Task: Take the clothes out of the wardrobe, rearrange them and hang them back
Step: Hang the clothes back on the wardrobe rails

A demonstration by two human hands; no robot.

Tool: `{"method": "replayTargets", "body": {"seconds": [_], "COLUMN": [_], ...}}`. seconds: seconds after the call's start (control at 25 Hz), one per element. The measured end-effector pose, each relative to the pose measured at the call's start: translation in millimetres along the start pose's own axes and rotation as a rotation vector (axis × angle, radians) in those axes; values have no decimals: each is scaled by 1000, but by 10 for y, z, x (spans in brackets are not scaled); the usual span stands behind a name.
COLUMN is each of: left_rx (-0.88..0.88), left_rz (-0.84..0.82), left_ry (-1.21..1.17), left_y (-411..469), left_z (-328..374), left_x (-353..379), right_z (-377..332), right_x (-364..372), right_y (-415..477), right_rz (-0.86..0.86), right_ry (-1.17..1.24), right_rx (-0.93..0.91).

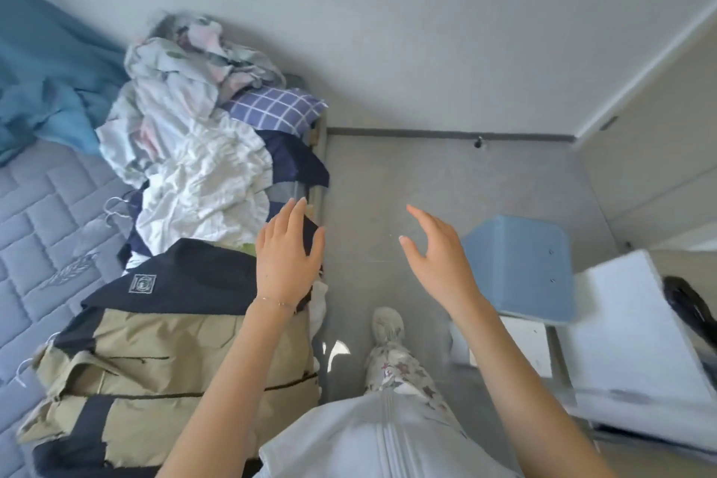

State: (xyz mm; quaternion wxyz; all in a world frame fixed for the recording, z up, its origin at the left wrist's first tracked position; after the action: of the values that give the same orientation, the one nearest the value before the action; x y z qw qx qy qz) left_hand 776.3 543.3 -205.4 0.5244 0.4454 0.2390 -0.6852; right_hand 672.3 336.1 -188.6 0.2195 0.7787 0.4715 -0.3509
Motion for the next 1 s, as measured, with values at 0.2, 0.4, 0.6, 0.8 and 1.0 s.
{"method": "replayTargets", "body": {"seconds": [0.2,0.4,0.6,0.8,1.0], "left_rx": [-240,-466,-679,-824,-946], "left_rz": [72,158,279,377,427], "left_ry": [40,31,49,57,89], "left_y": [861,1512,1833,2168,2455], "left_z": [-414,-713,-1235,-1832,-2341], "left_x": [133,170,37,-122,-310], "right_z": [-265,-769,-1465,-2076,-2627], "right_x": [343,752,1469,2237,2812], "right_y": [1342,2501,3233,3647,3973], "right_rz": [-150,-356,-551,-730,-824], "right_ry": [-12,-20,-58,-107,-139], "right_rx": [-199,-418,-584,-699,-807]}}
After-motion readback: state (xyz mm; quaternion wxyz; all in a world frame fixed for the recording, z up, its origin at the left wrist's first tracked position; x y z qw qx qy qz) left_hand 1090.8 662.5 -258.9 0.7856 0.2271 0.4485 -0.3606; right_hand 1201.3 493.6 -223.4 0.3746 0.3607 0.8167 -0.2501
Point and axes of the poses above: each hand's wrist, its own y-axis towards the middle knuckle, its own x-axis out of the palm, z = x × y, the point moved 4 cm from there along y, towards the middle knuckle, and after that the axes turned 4 degrees about z, right-handed, at the moved point
